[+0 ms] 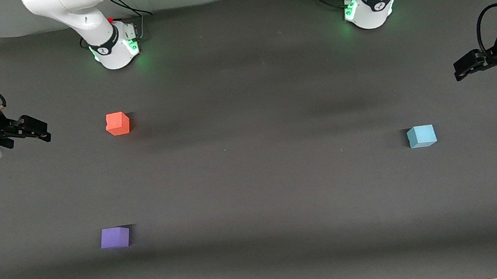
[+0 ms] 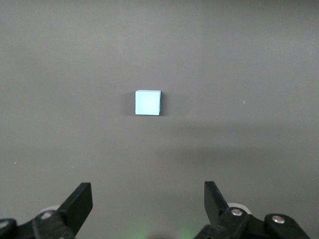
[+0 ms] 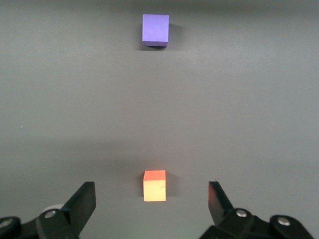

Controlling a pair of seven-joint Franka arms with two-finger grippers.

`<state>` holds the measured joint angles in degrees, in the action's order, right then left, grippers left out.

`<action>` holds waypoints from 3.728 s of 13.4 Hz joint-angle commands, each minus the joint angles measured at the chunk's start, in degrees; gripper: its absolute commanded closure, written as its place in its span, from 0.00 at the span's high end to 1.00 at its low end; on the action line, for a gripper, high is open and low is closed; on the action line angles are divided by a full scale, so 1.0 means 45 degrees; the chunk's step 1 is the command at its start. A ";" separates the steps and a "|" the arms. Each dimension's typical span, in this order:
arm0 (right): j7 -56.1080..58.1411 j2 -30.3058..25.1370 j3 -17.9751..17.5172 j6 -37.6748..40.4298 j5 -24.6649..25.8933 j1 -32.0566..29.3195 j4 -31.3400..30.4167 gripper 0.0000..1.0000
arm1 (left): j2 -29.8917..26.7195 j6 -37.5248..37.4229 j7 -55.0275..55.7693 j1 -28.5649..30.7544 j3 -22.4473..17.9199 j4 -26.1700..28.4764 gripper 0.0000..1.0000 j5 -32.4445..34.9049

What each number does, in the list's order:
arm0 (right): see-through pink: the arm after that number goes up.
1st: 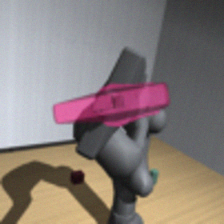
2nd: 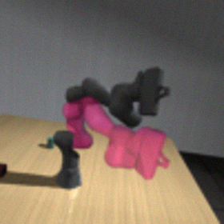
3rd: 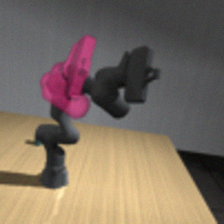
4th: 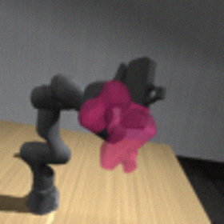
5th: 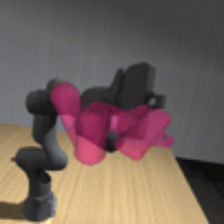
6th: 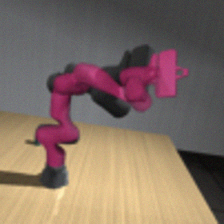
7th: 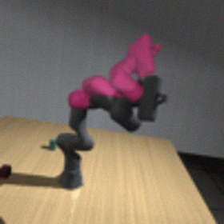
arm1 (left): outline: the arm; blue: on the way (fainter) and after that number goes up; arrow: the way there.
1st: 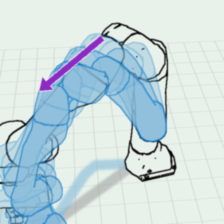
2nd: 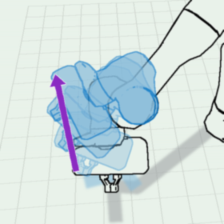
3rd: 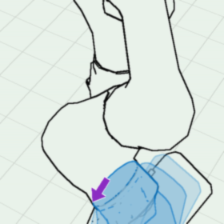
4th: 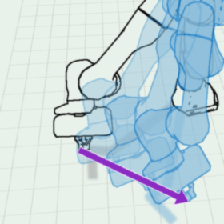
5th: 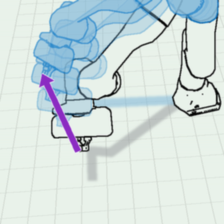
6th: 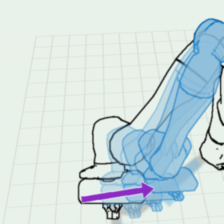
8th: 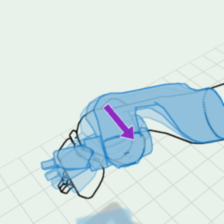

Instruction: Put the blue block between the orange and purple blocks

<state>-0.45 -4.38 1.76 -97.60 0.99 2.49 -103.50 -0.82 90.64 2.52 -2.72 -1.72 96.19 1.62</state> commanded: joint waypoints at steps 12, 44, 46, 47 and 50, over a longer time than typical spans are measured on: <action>0.0041 -0.0082 0.0098 -0.0010 -0.0161 0.0072 -0.0009 0.99 | 0.0786 -0.0240 0.0025 -0.0118 -0.0145 -0.0576 1.00 -0.0028; -0.0037 -0.1274 -0.0058 0.0068 -0.0161 -0.0299 -0.0028 1.00 | 0.4291 0.7346 -0.1342 0.0839 -0.0087 0.4093 0.40 -0.0614; -0.0057 -0.1196 0.0000 0.0146 -0.0626 -0.0357 -0.0514 1.00 | 0.2398 0.5474 -0.1245 0.0820 -0.0106 0.4054 0.40 -0.0634; -0.0038 -0.1215 0.0020 0.0243 -0.0765 -0.0358 -0.0575 1.00 | 0.1596 0.4439 -0.1225 0.0820 -0.0106 0.3860 0.41 -0.0614; -0.0038 -0.1138 -0.0039 0.0421 -0.0806 -0.0318 -0.0595 1.00 | 0.0184 0.1216 -0.1146 0.0800 -0.0106 0.2283 0.41 -0.0497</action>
<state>-0.48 -9.35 1.85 -96.14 -1.35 1.39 -105.96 3.45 102.66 -2.47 0.91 -2.12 109.42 -0.64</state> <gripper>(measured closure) 0.000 0.405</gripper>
